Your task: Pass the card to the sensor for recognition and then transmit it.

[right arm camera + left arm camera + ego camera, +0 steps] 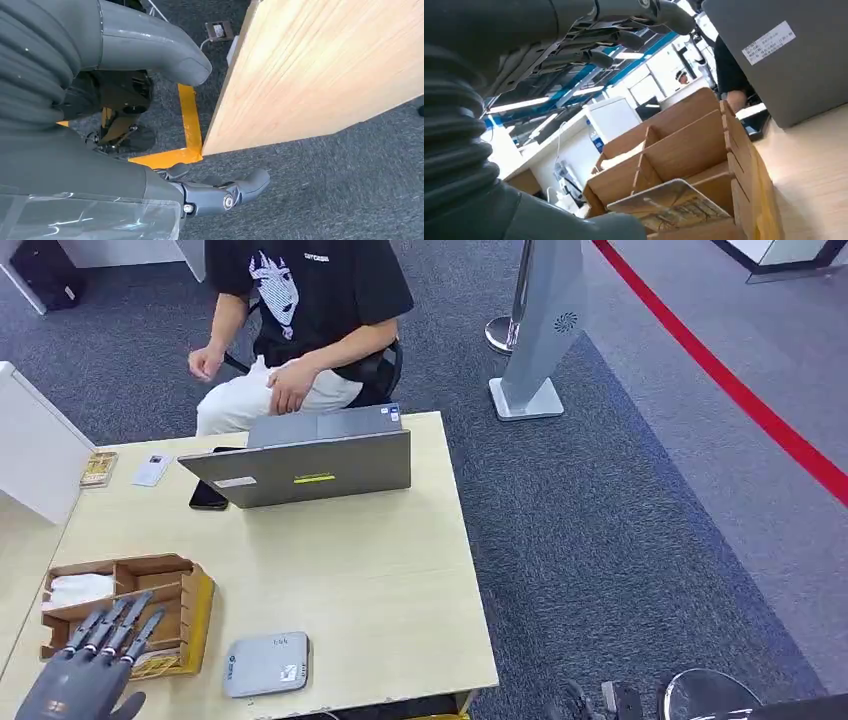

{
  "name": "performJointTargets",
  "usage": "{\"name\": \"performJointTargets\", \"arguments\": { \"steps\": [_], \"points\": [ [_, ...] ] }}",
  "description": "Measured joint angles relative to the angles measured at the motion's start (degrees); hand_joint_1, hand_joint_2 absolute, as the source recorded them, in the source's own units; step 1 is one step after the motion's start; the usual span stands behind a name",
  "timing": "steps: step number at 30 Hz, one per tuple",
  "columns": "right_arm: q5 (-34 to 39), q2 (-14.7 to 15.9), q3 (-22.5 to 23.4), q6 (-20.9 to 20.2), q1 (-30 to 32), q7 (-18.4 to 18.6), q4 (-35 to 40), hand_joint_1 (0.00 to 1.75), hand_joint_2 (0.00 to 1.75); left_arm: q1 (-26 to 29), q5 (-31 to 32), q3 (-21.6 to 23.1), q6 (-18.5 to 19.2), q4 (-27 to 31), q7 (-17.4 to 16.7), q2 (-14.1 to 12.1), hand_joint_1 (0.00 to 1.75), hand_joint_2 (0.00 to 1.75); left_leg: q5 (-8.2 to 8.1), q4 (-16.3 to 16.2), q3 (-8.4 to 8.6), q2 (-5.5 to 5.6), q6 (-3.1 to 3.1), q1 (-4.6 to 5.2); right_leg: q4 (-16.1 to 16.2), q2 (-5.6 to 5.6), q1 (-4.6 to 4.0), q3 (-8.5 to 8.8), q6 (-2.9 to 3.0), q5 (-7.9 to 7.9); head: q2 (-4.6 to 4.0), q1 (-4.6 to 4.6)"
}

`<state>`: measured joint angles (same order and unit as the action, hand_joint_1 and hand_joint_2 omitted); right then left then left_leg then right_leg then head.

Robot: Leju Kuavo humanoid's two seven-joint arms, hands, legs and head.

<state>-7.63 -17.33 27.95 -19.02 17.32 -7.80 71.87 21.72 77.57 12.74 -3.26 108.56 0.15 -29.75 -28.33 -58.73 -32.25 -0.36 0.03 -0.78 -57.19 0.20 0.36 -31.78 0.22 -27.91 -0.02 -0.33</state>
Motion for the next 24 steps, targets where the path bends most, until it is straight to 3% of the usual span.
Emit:
{"name": "performJointTargets", "arguments": {
  "steps": [24],
  "points": [
    [-0.2,0.0,0.0,-0.2,0.0,0.0,0.0,0.0,1.75,-4.0,3.5,-0.4,0.0,-5.1,0.1,3.4,0.0,1.75,0.0,0.0,0.01,0.01,0.0,0.0,0.0,0.02,0.0,0.01,0.0,0.0,0.0,0.0]
  ]
}}
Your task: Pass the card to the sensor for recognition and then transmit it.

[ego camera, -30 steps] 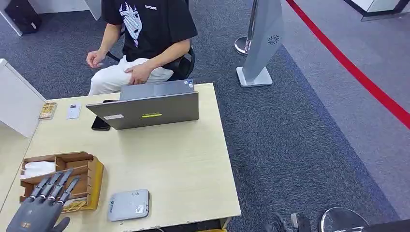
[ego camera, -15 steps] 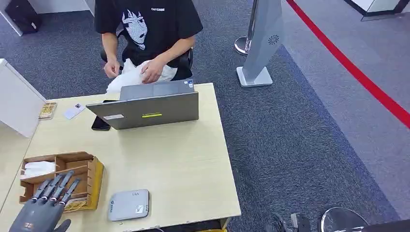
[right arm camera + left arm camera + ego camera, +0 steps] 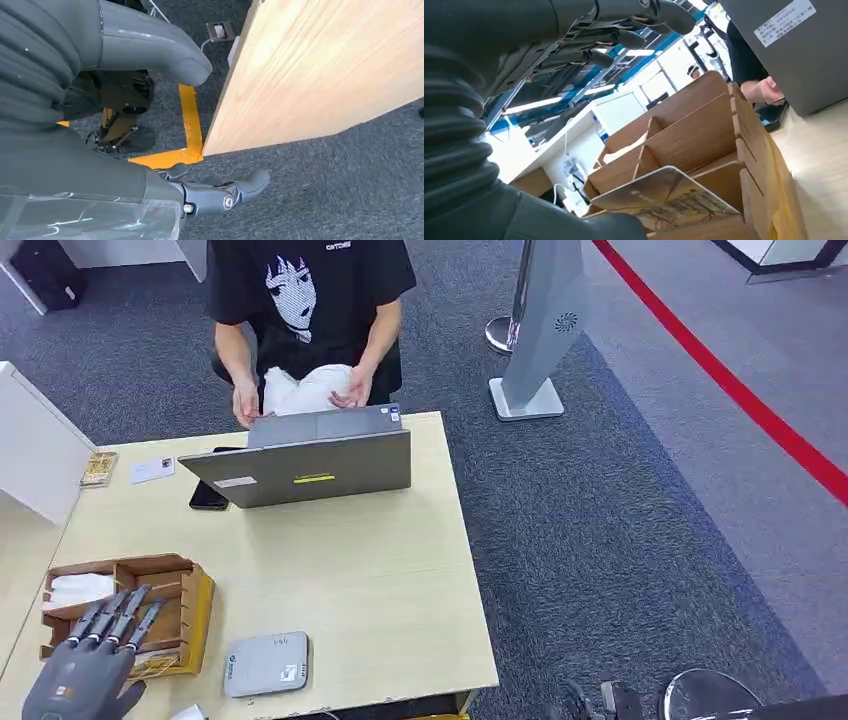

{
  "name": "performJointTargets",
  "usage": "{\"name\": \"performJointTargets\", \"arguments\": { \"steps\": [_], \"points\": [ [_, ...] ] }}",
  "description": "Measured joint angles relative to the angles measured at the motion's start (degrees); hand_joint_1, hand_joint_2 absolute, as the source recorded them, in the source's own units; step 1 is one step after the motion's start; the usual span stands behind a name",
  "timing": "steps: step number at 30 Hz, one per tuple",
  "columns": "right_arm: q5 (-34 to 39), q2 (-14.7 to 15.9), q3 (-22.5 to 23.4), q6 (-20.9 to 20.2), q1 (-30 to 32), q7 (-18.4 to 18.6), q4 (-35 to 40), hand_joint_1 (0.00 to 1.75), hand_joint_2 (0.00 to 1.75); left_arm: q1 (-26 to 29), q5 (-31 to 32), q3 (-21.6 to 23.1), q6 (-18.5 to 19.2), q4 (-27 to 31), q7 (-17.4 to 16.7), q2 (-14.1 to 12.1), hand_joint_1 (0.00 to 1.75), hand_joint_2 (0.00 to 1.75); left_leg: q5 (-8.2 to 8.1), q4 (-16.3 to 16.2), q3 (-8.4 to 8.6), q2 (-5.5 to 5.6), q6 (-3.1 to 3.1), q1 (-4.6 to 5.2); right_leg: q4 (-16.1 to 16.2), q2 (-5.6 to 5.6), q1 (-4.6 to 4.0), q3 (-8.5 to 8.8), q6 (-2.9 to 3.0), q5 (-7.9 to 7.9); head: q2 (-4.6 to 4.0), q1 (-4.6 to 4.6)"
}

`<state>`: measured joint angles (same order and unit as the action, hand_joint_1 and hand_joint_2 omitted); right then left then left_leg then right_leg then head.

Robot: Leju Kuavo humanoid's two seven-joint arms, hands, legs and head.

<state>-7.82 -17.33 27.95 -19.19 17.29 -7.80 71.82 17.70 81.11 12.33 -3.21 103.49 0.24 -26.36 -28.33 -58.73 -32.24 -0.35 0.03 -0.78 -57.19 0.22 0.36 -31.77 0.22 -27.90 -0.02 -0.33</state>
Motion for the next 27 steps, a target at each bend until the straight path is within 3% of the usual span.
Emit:
{"name": "performJointTargets", "arguments": {
  "steps": [13,14,15,27],
  "points": [
    [0.0,0.0,0.0,0.2,0.0,-0.1,-0.2,0.0,1.75,-1.0,0.4,0.0,-0.3,-3.0,1.1,2.1,0.0,1.75,0.0,0.0,-0.01,0.0,0.0,0.0,0.0,-0.01,0.0,-0.01,0.0,0.0,0.0,0.0],
    [0.0,0.0,0.0,0.1,0.0,-0.1,-0.2,0.0,1.75,-1.0,0.4,0.0,-0.3,-3.1,1.2,2.3,1.59,1.75,0.0,0.0,0.0,0.0,0.0,0.0,0.0,-0.01,0.0,-0.01,0.0,0.0,0.0,0.0],
    [0.0,0.0,0.0,0.1,0.0,-0.1,-0.2,0.0,1.75,-1.0,0.2,0.0,-0.3,-3.3,1.3,2.4,1.75,1.75,0.0,0.0,0.0,0.0,0.0,0.0,0.0,-0.01,0.0,-0.01,0.0,0.0,0.0,0.0],
    [-0.1,0.0,0.0,-0.1,0.0,-0.1,-0.3,0.0,1.75,-1.1,-0.9,0.0,-0.3,-4.3,2.3,3.0,1.75,1.75,0.0,0.0,0.0,0.0,0.0,0.0,0.0,-0.01,0.0,-0.01,0.0,0.0,0.0,0.0]
  ]
}}
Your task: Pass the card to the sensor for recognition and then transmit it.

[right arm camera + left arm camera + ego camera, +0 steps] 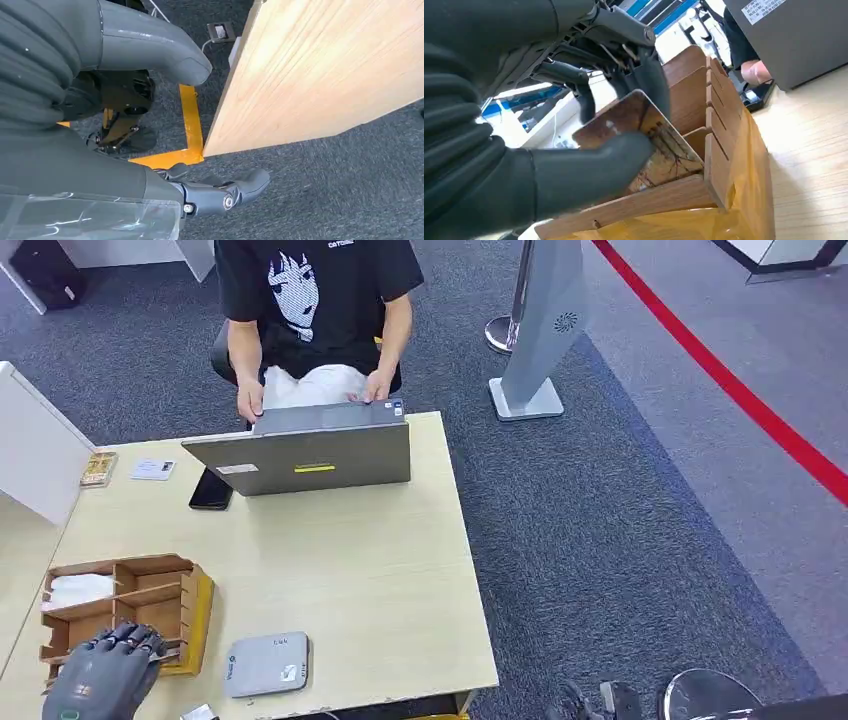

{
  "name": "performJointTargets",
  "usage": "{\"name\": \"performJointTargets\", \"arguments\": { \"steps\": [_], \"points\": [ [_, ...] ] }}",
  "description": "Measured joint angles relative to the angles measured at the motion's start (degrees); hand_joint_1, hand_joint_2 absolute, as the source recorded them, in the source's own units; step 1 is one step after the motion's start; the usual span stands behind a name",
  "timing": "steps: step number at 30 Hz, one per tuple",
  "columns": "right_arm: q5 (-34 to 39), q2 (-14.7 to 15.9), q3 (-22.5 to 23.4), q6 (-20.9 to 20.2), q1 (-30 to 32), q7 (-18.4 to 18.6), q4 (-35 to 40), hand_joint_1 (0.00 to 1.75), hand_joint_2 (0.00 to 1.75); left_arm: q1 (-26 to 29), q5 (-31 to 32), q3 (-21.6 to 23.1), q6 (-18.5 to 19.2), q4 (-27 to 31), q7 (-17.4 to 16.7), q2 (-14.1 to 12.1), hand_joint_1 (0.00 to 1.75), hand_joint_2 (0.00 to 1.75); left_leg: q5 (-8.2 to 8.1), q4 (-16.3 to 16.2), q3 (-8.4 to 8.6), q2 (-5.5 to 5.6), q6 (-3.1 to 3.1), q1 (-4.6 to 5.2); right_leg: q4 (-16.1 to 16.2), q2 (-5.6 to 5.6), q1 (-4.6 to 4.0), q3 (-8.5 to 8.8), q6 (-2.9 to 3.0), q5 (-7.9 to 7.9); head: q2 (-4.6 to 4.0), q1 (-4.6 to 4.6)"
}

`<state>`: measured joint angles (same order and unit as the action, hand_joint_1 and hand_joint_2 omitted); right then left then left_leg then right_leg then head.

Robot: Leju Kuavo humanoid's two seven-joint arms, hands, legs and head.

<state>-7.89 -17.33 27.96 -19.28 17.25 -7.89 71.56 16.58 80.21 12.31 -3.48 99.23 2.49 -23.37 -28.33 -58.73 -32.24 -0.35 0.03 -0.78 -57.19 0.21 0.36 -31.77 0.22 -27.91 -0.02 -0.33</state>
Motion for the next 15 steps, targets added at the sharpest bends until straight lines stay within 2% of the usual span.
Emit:
{"name": "performJointTargets", "arguments": {
  "steps": [10,12,15],
  "points": [
    [-0.4,0.0,0.0,-0.1,-0.1,-0.1,-0.5,0.0,1.75,-0.4,-2.8,-0.3,0.0,-0.6,1.5,-0.2,1.75,1.75,0.0,0.0,0.01,0.0,0.0,0.0,0.0,0.01,0.0,0.0,0.0,0.0,0.0,0.0],
    [-0.1,0.0,0.0,0.5,-0.1,0.0,-0.5,0.0,1.75,-1.3,-3.9,-0.9,-0.3,0.5,2.8,-0.2,1.75,1.75,0.02,0.0,0.01,0.01,0.0,-0.01,0.0,0.02,0.0,-0.03,0.0,0.01,0.0,0.0],
    [-0.3,0.0,0.0,2.5,1.1,2.6,-0.4,0.0,1.75,-3.7,-6.7,-2.2,1.0,3.8,5.7,0.0,1.75,1.75,0.03,0.0,0.03,0.08,-0.02,0.01,0.0,0.15,0.0,0.02,0.0,0.0,0.0,-0.02]
  ]
}}
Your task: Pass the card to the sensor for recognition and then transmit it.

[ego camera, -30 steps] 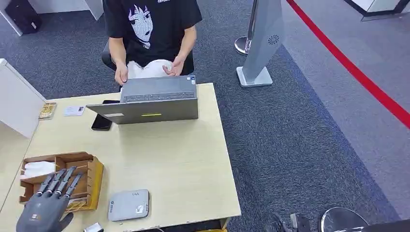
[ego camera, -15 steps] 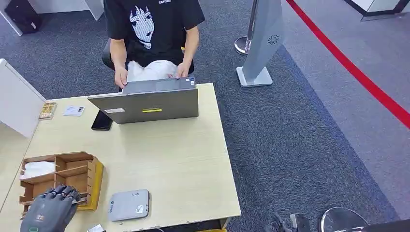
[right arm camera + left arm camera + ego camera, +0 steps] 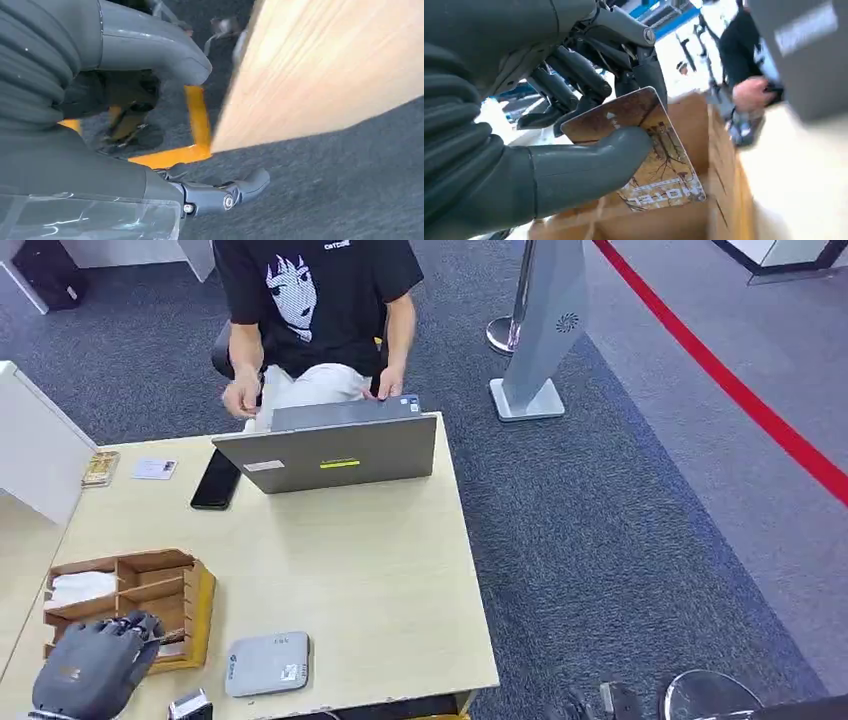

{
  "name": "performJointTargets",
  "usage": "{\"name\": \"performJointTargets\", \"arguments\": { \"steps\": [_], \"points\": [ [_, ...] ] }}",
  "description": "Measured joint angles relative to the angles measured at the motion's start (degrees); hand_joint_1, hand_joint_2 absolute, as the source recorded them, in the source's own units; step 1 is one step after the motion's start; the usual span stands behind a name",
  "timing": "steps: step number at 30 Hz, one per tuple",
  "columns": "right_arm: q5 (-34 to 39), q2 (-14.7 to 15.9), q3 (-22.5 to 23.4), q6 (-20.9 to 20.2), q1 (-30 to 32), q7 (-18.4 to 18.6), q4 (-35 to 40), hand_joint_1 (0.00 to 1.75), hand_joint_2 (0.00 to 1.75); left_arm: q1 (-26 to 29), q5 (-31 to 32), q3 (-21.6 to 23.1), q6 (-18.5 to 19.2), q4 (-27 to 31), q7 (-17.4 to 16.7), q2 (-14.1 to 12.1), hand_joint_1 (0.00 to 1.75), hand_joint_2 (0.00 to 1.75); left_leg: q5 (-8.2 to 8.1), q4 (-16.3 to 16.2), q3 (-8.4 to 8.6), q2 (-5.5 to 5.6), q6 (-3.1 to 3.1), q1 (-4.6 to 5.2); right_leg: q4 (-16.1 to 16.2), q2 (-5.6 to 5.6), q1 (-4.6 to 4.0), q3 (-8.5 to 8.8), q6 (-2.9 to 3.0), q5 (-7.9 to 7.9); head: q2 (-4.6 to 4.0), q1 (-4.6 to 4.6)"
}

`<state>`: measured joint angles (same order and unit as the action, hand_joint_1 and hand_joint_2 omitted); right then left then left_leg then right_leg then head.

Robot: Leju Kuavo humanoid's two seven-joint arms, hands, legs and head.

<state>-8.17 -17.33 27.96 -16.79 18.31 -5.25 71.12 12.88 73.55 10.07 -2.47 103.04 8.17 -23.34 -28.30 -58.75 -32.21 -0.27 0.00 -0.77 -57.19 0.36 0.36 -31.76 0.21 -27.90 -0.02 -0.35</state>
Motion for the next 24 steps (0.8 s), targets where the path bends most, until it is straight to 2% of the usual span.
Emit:
{"name": "performJointTargets", "arguments": {
  "steps": [5,12,17,24],
  "points": [
    [-0.2,0.0,0.0,0.0,2.2,0.1,0.0,0.0,1.75,-6.8,-2.4,-1.4,2.0,4.9,1.7,-0.4,1.75,1.75,0.03,0.0,-0.03,0.05,0.04,-0.02,0.0,0.04,0.0,0.0,0.02,0.02,0.0,0.02],
    [-5.2,0.0,0.9,-2.2,1.2,-0.5,-0.9,0.0,1.75,-19.8,-3.6,-1.6,7.7,5.8,0.0,-4.4,1.75,1.75,0.14,0.0,0.0,0.04,0.06,-0.03,0.0,0.02,-0.01,0.0,0.1,0.15,0.0,0.0],
    [-7.9,0.0,2.1,-3.6,-0.3,-1.0,-2.4,0.0,1.75,-28.2,-4.0,-1.5,11.4,0.7,-2.3,-6.8,1.75,1.75,0.19,0.0,-0.01,0.02,0.12,-0.04,0.0,-0.02,-0.03,-0.02,0.12,0.17,0.0,0.04],
    [-10.2,0.0,2.9,-5.0,-1.3,-1.1,-3.9,0.0,1.75,-33.1,-3.6,-1.5,14.1,-6.7,-5.0,-7.9,1.75,1.75,0.18,0.0,-0.03,0.0,0.12,-0.04,0.0,-0.04,-0.02,-0.03,0.12,0.17,0.0,0.02]
  ]
}}
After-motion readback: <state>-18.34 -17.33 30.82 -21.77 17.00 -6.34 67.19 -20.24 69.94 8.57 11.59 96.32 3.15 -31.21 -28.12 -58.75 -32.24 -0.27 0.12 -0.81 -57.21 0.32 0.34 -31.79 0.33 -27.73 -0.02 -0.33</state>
